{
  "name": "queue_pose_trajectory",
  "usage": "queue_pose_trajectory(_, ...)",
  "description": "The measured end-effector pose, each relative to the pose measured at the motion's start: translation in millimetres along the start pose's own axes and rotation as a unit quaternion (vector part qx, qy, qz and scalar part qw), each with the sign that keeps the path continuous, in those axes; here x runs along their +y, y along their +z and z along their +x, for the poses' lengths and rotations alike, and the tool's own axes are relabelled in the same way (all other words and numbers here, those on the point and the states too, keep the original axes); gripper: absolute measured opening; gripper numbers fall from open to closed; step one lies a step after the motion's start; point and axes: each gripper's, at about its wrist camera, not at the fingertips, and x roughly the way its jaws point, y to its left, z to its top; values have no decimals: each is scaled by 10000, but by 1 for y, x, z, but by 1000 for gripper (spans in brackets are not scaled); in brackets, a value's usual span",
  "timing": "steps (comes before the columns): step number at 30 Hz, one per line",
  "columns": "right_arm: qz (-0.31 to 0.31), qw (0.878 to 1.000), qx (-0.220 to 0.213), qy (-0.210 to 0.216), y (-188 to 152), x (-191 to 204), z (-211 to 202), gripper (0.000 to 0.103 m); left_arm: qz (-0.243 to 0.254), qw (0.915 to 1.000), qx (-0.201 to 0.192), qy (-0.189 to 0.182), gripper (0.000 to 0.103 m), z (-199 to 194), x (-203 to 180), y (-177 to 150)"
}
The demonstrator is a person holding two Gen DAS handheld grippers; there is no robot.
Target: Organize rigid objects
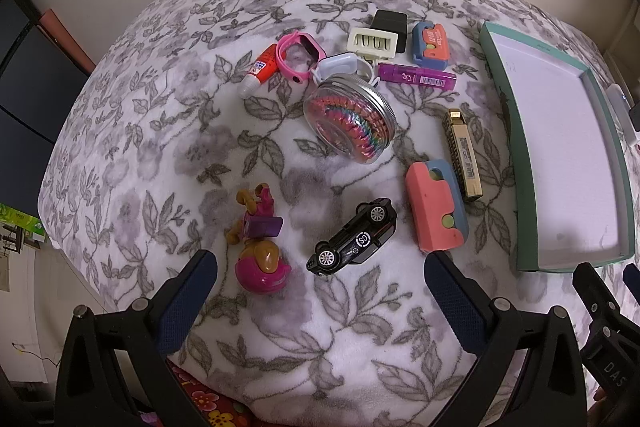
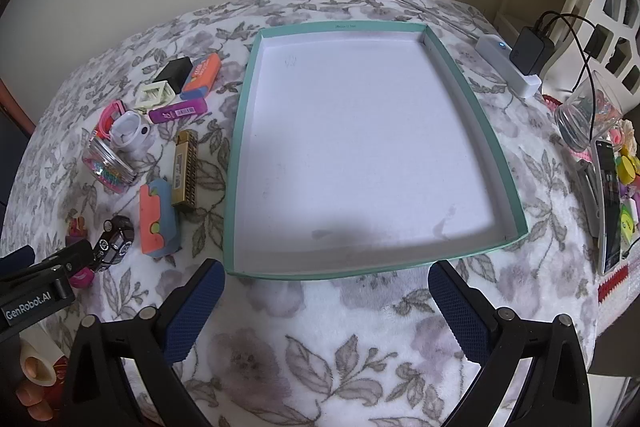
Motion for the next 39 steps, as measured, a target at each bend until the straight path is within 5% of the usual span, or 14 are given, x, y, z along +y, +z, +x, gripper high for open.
queue_pose_trajectory(14,-181,9997,-26,146,4,13,-2,103,-198,9996,48,185,103,7,12,2)
queue_pose_trajectory(19,-576,9973,66,446,10,44,5,103,-579,9968,252,482,103,23,36,8)
queue_pose_trajectory(31,-1216,9896,328,698,18,101,29,101,-1241,9892,654,425,103,49,64,17)
queue_pose_trajectory(39,-1319,9870,428,813,24,116,42,88,-1111,9913,619,328,103,49,61,20)
